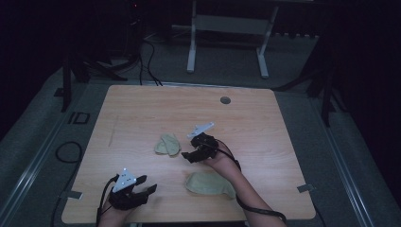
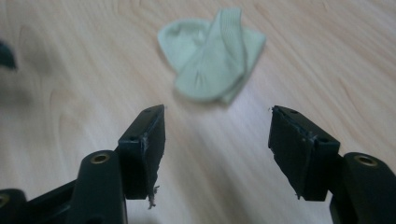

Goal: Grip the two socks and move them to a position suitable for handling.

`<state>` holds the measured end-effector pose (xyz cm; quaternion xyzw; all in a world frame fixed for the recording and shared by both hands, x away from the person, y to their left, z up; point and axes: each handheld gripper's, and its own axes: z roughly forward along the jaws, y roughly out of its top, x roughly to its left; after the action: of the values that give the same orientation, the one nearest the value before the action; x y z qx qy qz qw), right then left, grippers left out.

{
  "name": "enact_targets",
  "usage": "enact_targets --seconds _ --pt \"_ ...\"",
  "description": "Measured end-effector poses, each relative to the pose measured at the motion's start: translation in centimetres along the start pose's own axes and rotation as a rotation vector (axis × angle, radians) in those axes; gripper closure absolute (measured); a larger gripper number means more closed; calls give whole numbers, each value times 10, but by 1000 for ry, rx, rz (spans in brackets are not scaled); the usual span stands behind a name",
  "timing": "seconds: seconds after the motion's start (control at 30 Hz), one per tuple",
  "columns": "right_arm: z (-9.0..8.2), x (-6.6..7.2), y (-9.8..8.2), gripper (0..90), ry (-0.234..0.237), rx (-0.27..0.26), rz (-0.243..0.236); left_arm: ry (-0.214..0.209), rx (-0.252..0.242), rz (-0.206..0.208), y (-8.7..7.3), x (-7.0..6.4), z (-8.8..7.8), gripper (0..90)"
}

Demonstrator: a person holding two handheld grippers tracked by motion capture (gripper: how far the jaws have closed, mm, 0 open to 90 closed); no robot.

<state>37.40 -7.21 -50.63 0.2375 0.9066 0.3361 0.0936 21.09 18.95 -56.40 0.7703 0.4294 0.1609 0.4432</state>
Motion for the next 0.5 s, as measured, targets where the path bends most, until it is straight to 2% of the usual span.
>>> enact_targets --seconds 0.07,0.17,0.2,0.23,0.3,0.4,0.47,0.5 --pt "14 2 14 371 -9 1 -7 4 -5 -7 -2 1 -1 441" --pt "23 3 22 375 -11 7 -9 4 -14 -13 -3 2 -2 441" --pt "34 3 29 397 -14 15 -10 1 -14 -18 -4 4 -2 441" --pt "34 3 29 397 -14 15 -10 1 -14 -18 -4 4 -2 441" --pt "48 4 37 397 -14 38 -13 2 -12 -21 -4 5 -1 441" --pt "70 5 47 398 -42 53 -7 -6 -21 -24 -4 6 0 441" --pt "75 4 48 399 -58 54 -7 -5 -21 -24 -4 6 0 441" --pt "84 3 49 402 -82 60 -3 -6 -23 -26 -4 7 0 441"
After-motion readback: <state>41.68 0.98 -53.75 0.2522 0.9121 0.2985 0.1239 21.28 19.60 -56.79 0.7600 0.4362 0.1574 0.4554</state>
